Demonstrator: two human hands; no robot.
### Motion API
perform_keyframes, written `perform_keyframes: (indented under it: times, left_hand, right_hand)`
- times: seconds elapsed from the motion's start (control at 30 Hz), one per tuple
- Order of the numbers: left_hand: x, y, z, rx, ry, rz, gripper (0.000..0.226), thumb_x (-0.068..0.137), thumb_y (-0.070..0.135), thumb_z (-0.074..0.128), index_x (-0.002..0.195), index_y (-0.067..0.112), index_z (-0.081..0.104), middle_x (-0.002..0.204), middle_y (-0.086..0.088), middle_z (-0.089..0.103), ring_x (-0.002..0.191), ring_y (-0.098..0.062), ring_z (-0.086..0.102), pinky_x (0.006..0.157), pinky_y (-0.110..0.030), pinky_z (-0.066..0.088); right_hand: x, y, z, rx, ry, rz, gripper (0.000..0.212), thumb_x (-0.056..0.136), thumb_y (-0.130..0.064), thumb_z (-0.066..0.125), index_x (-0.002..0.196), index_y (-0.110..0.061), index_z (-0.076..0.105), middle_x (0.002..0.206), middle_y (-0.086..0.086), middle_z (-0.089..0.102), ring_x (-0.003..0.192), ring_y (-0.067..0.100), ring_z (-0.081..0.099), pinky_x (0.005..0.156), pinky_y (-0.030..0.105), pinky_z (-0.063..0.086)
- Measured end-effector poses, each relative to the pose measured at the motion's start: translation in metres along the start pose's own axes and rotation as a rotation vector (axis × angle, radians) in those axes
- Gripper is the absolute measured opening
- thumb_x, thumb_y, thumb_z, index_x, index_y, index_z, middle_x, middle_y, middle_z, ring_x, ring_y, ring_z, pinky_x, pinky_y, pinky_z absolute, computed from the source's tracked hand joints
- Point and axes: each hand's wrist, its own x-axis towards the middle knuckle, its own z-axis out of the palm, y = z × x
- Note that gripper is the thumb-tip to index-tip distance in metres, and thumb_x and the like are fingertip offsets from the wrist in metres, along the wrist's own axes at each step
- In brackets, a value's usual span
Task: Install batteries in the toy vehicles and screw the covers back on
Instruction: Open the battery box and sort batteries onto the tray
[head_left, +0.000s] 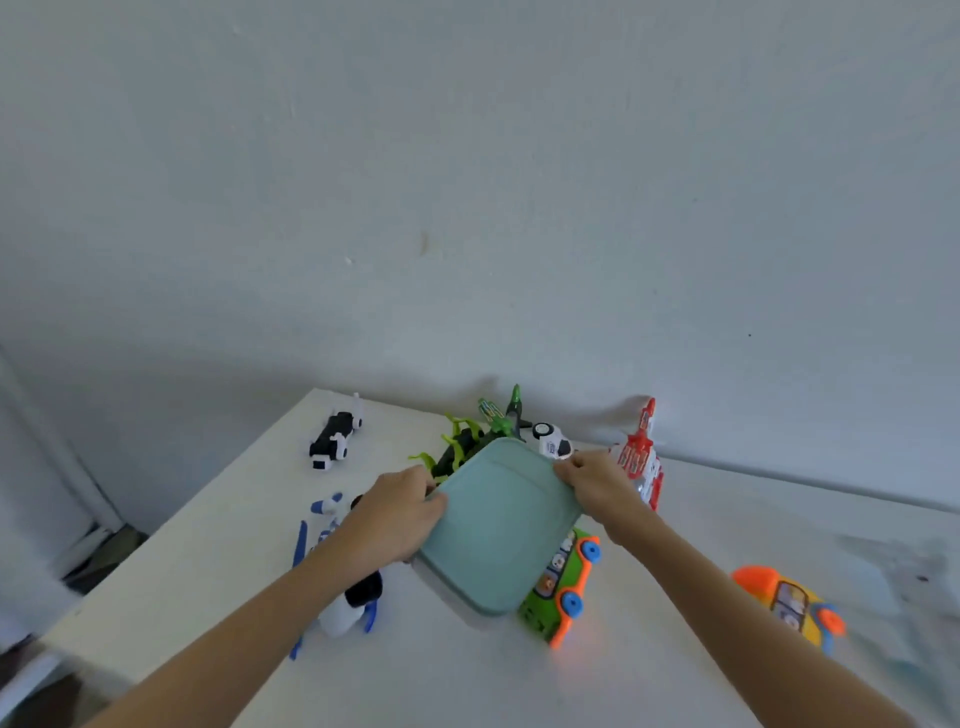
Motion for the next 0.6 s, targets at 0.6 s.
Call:
perform_keyframes:
  times: [0.6]
  left_hand:
    - [-0.017, 0.093, 0.174, -0.422, -0.435, 0.058, 0.012, 0.095, 0.003, 0.036, 0.104, 0.007, 0.044, 0.094, -0.007, 0.056, 0.040, -0.013, 0.055, 0.047, -0.031, 0.052]
  right_hand:
    - [-0.029, 0.128, -0.095, -0.427, 0.140, 0.231, 0.031, 0.094, -0.021, 0.050, 0.066, -0.007, 0.053, 0.072, 0.008, 0.055, 0.072, 0.023, 0.052, 0.058, 0.029, 0.034]
